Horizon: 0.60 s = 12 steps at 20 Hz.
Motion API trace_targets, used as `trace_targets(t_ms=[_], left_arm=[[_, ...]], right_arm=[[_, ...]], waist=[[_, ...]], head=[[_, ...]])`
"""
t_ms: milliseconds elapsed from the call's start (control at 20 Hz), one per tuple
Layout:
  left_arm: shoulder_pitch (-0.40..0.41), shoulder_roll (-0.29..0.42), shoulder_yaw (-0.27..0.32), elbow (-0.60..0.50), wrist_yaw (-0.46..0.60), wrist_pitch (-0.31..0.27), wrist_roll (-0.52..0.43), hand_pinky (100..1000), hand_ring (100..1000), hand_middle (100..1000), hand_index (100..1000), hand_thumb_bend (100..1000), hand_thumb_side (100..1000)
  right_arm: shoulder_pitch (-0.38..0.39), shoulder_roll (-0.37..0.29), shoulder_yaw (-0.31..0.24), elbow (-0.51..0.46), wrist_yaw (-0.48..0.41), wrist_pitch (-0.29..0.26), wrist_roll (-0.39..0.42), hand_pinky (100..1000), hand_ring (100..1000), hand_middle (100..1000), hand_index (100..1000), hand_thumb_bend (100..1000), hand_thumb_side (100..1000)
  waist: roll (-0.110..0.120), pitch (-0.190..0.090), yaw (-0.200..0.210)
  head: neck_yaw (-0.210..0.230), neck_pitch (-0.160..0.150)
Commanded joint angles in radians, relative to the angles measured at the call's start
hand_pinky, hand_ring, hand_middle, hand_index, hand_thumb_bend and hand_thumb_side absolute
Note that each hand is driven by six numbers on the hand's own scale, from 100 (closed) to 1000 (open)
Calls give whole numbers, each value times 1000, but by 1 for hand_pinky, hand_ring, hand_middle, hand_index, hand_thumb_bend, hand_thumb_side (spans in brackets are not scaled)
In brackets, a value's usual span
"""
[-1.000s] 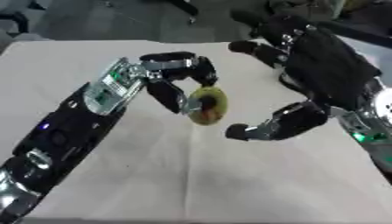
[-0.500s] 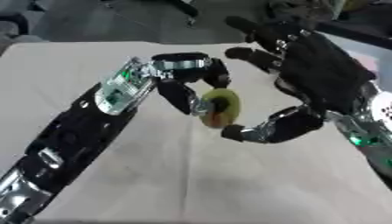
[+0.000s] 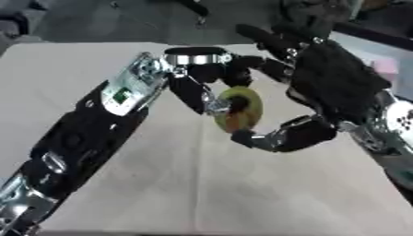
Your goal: Pick up the objects with one hand, pass them to the other hand, and then place them into the box on the other side of the table.
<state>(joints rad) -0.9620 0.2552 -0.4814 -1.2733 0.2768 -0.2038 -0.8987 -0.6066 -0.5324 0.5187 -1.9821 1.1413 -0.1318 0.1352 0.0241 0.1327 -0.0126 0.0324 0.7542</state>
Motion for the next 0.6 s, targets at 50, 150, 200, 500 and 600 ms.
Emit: trace_targets(t_ms=[50,150,200,500,600], left_arm=[[-30,6,18,-25,20,15,-8,533,358,320,423,100,305],[-31,7,21,-31,28,27,-8,533,358,320,423,100,304],[-32,7,23,-34,32,33,-8,533,358,320,423,100,305],[-36,8,29,-50,53,62,-8,534,358,320,422,100,307],[-37,7,29,-55,58,71,-8,534,358,320,423,100,311]], right_arm=[[-8,-11,-5,-18,18,-10,12,936,774,1000,846,478,959],[-5,-12,-3,-18,26,-15,24,952,775,1000,849,462,942],[-4,-12,-2,-18,30,-17,30,964,779,1000,855,460,923],[-1,-14,2,-18,36,-39,82,1000,792,1000,870,469,898],[-1,-14,1,-18,37,-40,88,1000,790,1000,841,397,880]], waist=[[0,-11,-3],[1,-11,-4],[2,-11,-5],[3,-11,-8],[3,-11,-8]], head=[[0,5],[-1,8],[-2,8],[-2,11],[-2,11]])
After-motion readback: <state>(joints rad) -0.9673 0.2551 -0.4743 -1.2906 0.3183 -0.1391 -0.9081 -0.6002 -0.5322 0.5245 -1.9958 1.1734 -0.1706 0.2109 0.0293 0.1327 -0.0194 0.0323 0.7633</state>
